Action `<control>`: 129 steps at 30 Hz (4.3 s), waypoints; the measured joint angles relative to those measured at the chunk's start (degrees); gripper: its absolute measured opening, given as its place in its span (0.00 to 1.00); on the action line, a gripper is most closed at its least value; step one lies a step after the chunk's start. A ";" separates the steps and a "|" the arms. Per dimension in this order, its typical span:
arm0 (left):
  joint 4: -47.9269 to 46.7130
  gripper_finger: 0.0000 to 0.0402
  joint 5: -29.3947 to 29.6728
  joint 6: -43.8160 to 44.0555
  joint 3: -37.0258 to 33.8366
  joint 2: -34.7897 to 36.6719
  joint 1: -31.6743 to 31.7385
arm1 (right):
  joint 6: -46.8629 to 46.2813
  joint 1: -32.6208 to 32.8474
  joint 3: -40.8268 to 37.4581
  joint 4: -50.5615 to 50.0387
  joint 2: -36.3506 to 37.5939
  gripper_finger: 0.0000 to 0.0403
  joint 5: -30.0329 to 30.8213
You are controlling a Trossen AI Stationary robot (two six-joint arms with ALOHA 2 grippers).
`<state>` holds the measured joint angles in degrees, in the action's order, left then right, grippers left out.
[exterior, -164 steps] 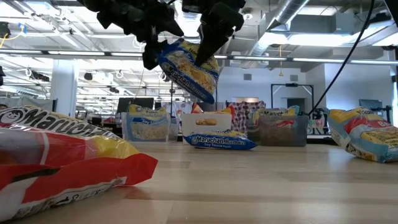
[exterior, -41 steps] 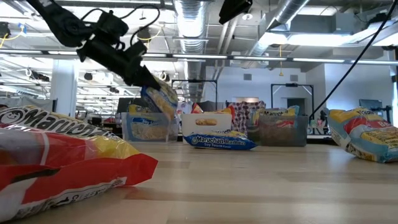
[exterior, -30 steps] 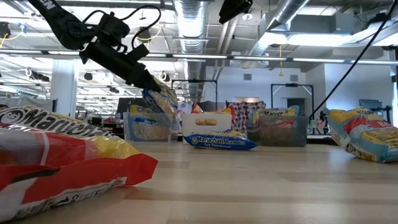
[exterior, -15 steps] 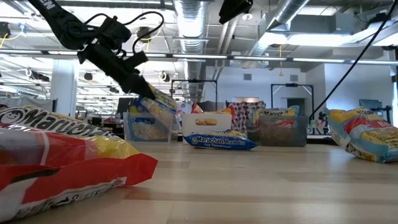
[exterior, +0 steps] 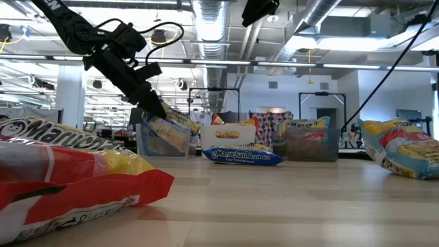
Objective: Sort Maruchan noodles
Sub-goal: Put the blue noodle pack into the transparent bin
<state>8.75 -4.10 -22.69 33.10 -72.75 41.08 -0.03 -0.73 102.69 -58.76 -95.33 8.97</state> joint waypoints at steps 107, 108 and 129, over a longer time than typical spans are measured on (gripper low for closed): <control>-34.21 0.38 2.91 30.74 20.91 -10.52 -1.88 | -0.07 -0.04 -0.02 -5.55 -5.14 0.43 0.07; -35.05 0.38 2.30 30.80 20.90 -11.02 -1.88 | -0.08 -0.04 -0.02 -5.55 -5.14 0.43 0.07; -35.23 0.32 1.72 30.57 20.92 -11.61 -3.23 | -0.04 -0.04 -0.02 -5.61 -5.14 0.43 0.07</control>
<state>-26.48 -2.38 7.88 54.02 -84.36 37.85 -0.08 -0.78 102.67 -64.38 -100.47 9.04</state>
